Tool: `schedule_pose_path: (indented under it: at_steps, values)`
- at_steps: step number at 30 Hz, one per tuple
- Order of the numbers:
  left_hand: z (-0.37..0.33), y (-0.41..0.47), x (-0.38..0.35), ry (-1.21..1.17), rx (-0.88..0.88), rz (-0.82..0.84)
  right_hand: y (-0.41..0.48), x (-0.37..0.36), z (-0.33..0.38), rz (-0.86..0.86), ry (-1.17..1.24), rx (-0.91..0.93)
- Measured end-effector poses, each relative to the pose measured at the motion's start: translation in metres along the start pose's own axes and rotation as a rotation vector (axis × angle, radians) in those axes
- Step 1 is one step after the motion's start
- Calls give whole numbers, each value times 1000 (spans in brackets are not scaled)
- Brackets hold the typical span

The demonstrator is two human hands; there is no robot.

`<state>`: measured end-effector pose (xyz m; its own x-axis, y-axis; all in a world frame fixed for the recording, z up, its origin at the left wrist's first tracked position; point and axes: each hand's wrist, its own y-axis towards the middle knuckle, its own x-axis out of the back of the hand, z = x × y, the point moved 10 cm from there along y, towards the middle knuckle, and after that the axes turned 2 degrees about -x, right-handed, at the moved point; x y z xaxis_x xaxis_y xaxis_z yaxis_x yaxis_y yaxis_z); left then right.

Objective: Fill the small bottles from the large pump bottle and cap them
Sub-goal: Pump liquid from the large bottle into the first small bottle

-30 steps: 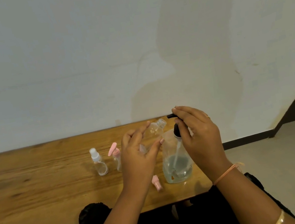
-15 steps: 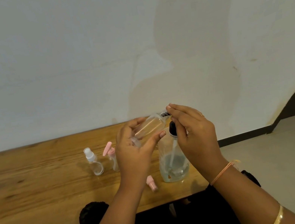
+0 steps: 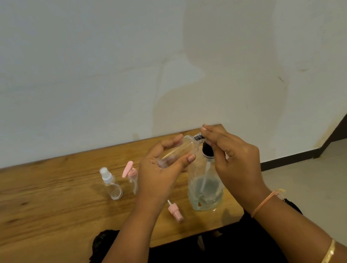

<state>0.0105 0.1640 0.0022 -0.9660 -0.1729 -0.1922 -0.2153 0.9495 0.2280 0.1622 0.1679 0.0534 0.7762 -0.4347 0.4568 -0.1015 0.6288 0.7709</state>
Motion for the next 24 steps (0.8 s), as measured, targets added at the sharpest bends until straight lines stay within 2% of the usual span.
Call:
schedule_pose_path:
  at_steps: [6, 15, 24]
  values:
    - [-4, -3, 0, 6, -24, -39, -3, 3, 6, -5, 16, -42]
    - [-11, -2, -4, 26, -56, 6, 3, 11, 9, -71, 0, -32]
    - [-3, -1, 2, 65, -26, -24, -2, 5, 4, -28, 7, 1]
